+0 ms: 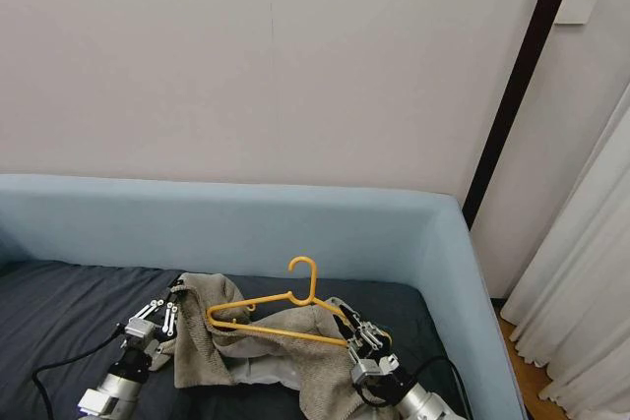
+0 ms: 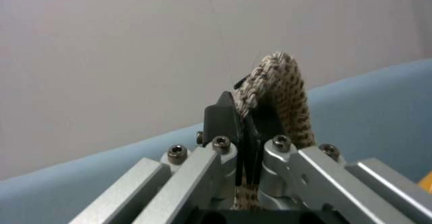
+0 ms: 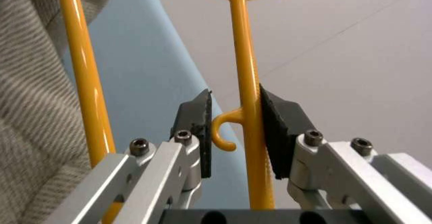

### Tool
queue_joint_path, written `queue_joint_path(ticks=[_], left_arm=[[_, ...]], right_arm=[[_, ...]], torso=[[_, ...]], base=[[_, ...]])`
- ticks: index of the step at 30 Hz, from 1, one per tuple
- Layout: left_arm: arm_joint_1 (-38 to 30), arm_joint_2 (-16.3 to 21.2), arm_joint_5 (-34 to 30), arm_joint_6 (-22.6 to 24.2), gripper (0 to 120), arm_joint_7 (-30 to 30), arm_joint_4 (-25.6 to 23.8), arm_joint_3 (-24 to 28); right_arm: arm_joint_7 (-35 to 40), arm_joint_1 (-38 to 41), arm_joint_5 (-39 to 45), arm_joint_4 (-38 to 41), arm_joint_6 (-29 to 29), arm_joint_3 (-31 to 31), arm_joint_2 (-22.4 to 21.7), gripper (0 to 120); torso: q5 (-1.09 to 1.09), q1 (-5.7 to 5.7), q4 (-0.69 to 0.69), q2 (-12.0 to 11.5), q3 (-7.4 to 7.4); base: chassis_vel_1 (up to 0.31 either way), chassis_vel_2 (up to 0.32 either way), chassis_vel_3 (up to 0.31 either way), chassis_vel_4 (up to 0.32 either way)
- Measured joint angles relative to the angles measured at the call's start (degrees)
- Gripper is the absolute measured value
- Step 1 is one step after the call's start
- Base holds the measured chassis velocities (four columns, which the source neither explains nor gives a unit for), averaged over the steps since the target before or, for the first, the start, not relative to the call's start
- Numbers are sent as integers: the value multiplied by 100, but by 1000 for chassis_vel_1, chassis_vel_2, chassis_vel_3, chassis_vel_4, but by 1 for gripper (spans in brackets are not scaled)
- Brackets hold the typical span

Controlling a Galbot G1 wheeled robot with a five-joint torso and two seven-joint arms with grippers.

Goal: Pick up the clothes from the sofa and hang them on the clothes hanger.

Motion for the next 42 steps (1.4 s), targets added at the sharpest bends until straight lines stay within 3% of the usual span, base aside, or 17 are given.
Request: queue_joint_path(ticks=[9, 15, 28, 36, 42], left_arm=[[-32, 101, -117, 95, 0, -144, 243, -86], [97, 196, -417, 234, 0, -173, 80, -131], [278, 124, -698, 242, 0, -107, -184, -227], [513, -33, -396, 153, 0, 63, -286, -173], [712, -211, -143, 146, 0, 87, -478, -64]], right_arm=[[12, -17, 36, 311, -45, -25, -13, 22], [254, 169, -832, -152, -326, -403, 302, 22], [632, 628, -1257, -831, -911, -764, 550, 22], [719, 755, -617, -956, -1288, -790, 646, 22], [758, 784, 585, -813, -1667, -1149, 736, 22]], torso=[[0, 0, 0, 0, 0], [1, 0, 0, 0, 1], [1, 0, 0, 0, 1], [1, 0, 0, 0, 1], [1, 0, 0, 0, 1]], base=[[0, 0, 0, 0], [0, 0, 0, 0], [0, 0, 0, 0], [0, 0, 0, 0], [0, 0, 0, 0]])
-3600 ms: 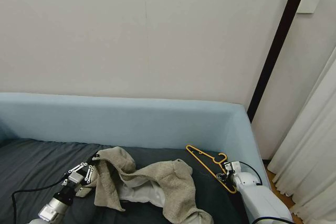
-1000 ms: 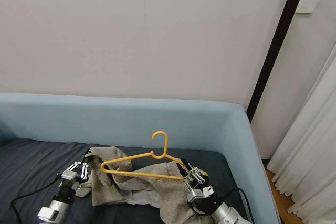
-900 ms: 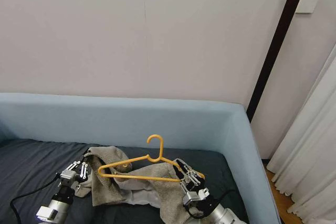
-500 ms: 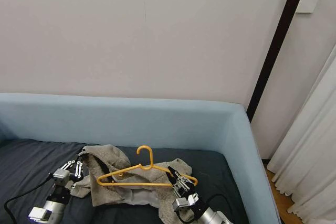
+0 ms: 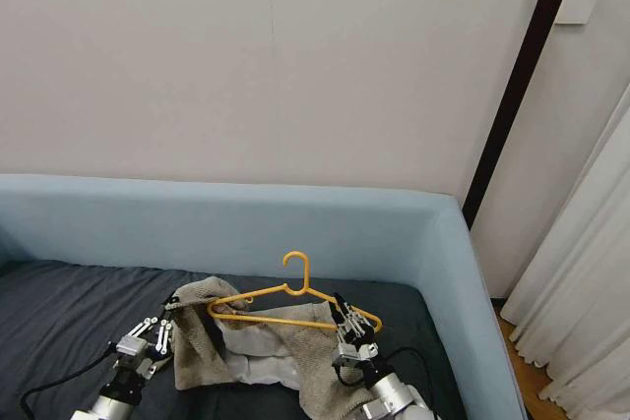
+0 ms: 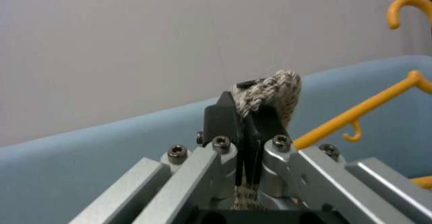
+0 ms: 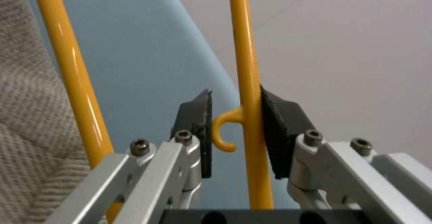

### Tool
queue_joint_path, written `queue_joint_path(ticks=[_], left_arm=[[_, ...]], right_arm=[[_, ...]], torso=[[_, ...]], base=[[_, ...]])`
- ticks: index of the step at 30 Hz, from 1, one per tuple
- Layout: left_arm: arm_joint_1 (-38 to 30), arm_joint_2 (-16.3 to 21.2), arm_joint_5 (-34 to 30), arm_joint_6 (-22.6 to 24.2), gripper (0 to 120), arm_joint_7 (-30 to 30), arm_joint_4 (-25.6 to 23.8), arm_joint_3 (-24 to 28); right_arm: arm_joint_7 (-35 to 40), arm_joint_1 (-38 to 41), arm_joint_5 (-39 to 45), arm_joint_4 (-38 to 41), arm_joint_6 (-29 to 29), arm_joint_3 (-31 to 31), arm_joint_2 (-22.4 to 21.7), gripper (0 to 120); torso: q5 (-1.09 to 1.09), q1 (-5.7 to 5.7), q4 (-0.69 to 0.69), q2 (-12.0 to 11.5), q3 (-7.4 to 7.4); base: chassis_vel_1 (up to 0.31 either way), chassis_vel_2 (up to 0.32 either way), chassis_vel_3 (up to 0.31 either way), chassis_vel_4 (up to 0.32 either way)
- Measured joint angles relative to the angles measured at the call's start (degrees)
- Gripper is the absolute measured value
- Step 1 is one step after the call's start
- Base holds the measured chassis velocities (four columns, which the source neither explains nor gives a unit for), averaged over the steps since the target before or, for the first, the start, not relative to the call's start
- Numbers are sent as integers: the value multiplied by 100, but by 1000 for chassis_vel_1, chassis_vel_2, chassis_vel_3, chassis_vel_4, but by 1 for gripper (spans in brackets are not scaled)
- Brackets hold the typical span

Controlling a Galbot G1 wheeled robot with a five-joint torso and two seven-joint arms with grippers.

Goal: Pick up the clothes from the sofa and hang them on the clothes hanger.

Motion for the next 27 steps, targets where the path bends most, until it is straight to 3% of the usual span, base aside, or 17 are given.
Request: queue_joint_path(ticks=[16, 27], left_arm=[[10, -535, 524, 57, 0, -471, -70, 153], [316, -628, 869, 28, 0, -613, -456, 196]], right_arm=[[159, -148, 1480, 593, -875, -973, -297, 22], [508, 260, 3980, 1050, -1883, -1621, -273, 22]], torso=[[-1, 0, -1, 0, -1], [-1, 0, 0, 0, 0]], base=[[0, 0, 0, 0], [0, 0, 0, 0]])
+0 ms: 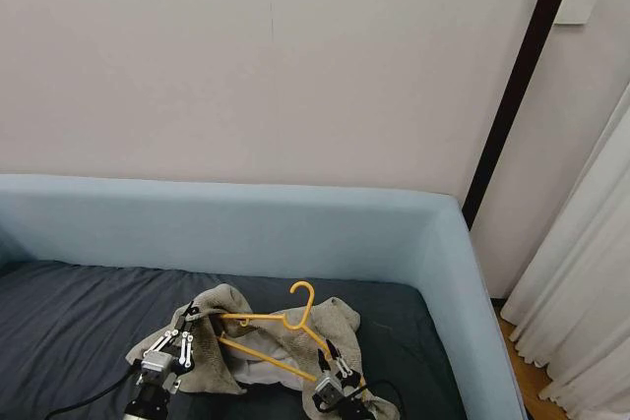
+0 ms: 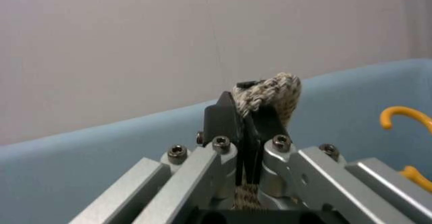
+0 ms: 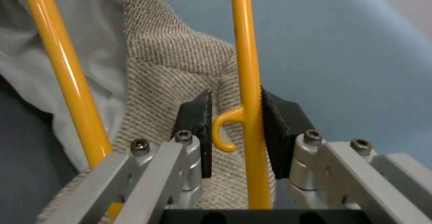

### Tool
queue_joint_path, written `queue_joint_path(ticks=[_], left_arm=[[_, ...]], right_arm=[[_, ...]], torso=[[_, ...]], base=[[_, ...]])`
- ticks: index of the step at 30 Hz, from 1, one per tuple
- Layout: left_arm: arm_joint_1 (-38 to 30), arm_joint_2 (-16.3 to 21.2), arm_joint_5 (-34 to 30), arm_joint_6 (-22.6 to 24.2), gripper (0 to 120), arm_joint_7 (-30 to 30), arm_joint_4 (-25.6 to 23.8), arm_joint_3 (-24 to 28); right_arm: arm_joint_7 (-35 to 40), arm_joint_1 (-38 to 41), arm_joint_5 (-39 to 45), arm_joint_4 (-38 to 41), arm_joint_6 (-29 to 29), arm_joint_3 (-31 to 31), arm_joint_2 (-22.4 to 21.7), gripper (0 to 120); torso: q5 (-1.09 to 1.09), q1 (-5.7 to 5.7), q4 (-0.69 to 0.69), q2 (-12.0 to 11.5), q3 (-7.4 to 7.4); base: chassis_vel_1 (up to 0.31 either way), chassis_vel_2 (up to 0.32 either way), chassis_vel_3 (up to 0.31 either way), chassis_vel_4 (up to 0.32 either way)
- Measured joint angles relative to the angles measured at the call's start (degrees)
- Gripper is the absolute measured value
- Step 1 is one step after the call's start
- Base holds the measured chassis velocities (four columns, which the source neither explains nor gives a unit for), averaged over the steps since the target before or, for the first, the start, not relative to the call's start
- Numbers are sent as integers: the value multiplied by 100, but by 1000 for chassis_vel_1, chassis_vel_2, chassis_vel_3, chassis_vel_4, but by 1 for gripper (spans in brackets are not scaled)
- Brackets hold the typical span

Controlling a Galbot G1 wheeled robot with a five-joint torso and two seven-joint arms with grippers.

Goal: Pick up the clothes from the sofa and hang them on the clothes hanger.

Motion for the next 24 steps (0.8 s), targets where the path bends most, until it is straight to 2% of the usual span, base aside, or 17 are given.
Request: queue_joint_path(ticks=[3, 12, 17, 24], left_arm=[[54, -50, 190, -71, 0, -50, 67, 74], [52, -217, 624, -105, 0, -206, 220, 349], [53, -256, 791, -137, 0, -224, 219, 454], [79, -261, 1033, -420, 0, 15, 62, 608]], right_arm=[[198, 89, 786, 188, -158, -78, 85, 22], [505, 190, 1700, 490, -248, -126, 220, 22], [585, 281, 1774, 474, -505, -161, 203, 22], [507, 481, 1118, -14, -632, -379, 80, 22]], torso=[[0, 0, 0, 0, 0], [0, 0, 0, 0, 0], [0, 0, -1, 0, 0], [1, 0, -2, 0, 0]], base=[[0, 0, 0, 0], [0, 0, 0, 0], [0, 0, 0, 0], [0, 0, 0, 0]])
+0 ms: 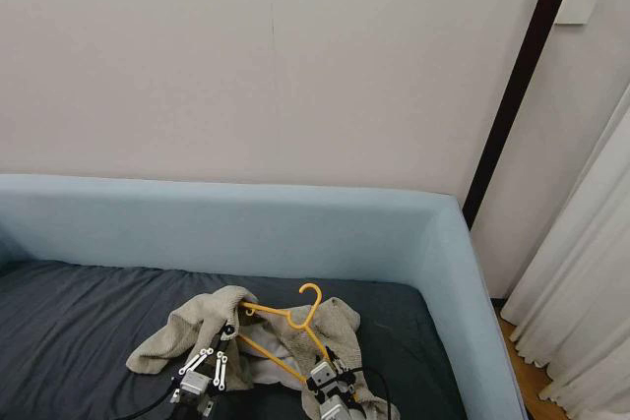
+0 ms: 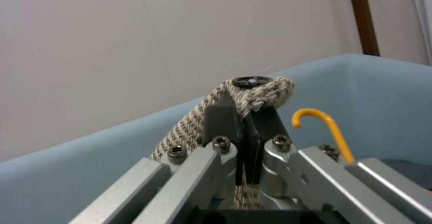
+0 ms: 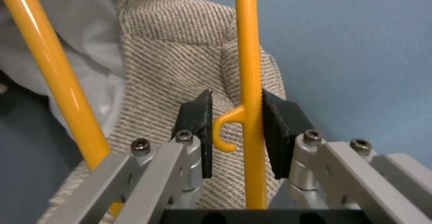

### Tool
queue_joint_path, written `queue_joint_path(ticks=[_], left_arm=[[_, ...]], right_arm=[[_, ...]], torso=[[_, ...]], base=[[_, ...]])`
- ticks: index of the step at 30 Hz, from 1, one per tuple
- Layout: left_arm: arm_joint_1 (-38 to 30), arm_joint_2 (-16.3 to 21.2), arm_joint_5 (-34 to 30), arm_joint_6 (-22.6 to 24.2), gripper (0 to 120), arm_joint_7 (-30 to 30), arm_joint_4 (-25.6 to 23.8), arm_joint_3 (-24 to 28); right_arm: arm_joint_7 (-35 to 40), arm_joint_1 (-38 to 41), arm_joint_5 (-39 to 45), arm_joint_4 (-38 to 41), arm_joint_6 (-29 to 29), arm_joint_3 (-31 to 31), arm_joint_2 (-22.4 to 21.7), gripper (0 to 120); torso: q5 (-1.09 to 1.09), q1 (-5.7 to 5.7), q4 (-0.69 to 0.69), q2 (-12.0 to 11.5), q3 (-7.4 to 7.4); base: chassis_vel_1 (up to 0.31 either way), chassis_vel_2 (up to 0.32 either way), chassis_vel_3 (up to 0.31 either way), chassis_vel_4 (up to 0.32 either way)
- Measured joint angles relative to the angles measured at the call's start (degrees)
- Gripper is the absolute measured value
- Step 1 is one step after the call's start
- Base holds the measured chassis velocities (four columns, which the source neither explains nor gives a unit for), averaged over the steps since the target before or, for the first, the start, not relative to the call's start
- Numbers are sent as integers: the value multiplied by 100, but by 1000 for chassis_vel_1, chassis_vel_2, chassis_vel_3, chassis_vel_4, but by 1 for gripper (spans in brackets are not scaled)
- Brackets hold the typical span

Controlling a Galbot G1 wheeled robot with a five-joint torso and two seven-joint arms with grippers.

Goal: Pick up the clothes from the sofa and hang them on the clothes hanger.

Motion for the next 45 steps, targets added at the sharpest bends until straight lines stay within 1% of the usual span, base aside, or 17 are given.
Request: queue_joint_path(ticks=[3, 4, 8, 12, 14, 16, 20, 22, 25, 26, 29, 32, 38, 39, 42, 44, 45], left_arm=[[24, -36, 102, -104, 0, 134, 1, 130], [24, -36, 102, -104, 0, 134, 1, 130], [33, -81, 108, -300, 0, 553, 120, 314], [42, -122, 155, -389, 0, 734, 236, 344], [65, -130, 171, -441, 0, 829, 340, 343], [70, -129, 171, -457, 0, 858, 369, 341], [118, -120, 164, -550, 0, 1164, 492, 287], [118, -122, 169, -565, 0, 1199, 511, 272], [85, -150, 283, -653, 0, 1259, 686, 164], [85, -150, 283, -653, 0, 1259, 686, 164], [104, -158, 299, -675, 0, 1164, 731, 114], [121, -145, 304, -682, 0, 1101, 703, 67], [123, -139, 305, -682, 0, 1090, 690, 63], [128, -120, 311, -682, 0, 1064, 646, 61], [98, -122, 363, -682, 0, 989, 639, 101], [98, -124, 378, -682, 0, 983, 639, 114], [108, -127, 405, -682, 0, 975, 629, 148]], right_arm=[[-60, 148, -363, -287, -4, -144, 43, 22], [-60, 148, -363, -287, -4, -144, 43, 22], [-206, 293, -1087, -628, 99, -302, 105, 22], [-229, 332, -1340, -747, 257, -310, 187, 22], [-233, 348, -1523, -790, 476, -234, 255, 22], [-233, 355, -1572, -793, 525, -206, 267, 22], [-245, 396, -1899, -838, 773, 44, 352, 22], [-250, 405, -1940, -850, 807, 83, 366, 22], [-262, 424, -2047, -859, 1001, 331, 434, 18], [-262, 424, -2047, -859, 1001, 331, 434, 18], [-265, 372, -2048, -823, 1006, 456, 423, 13], [-237, 267, -1932, -803, 867, 469, 315, 13], [-217, 243, -1863, -784, 799, 451, 280, 13], [-148, 153, -1553, -683, 583, 368, 180, 12], [23, 25, -822, -498, 81, 206, 101, 12], [59, 21, -690, -466, -6, 190, 102, 12], [128, 31, -376, -408, -177, 160, 115, 12]], torso=[[0, 0, 2, 0, 0], [0, 0, 2, 0, 0], [-1, 0, 1, 0, 0], [-1, 0, 1, 0, 0], [-1, 0, 2, 0, 0], [-1, 0, 2, 0, 0], [-1, 0, 2, 0, 0], [-1, 0, 2, 0, 0], [0, 0, 2, 0, 0], [0, 0, 2, 0, 0], [-1, 0, 2, 0, 0], [0, 0, 2, 0, 0], [0, 0, 2, 0, 0], [-1, 0, 0, 0, 0], [0, 0, 0, 0, 0], [0, 0, 1, 0, 0], [-1, 0, 1, 0, 0]], base=[[0, 0, 0, 0], [0, 0, 0, 0], [0, 0, 0, 0], [0, 0, 0, 0], [0, 0, 0, 0], [0, 0, 0, 0], [0, 0, 0, 0], [0, 0, 0, 0], [0, 0, 0, 0], [0, 0, 0, 0], [0, 0, 0, 0], [0, 0, 0, 0], [0, 0, 0, 0], [0, 0, 0, 0], [0, 0, 0, 0], [0, 0, 0, 0], [0, 0, 0, 0]])
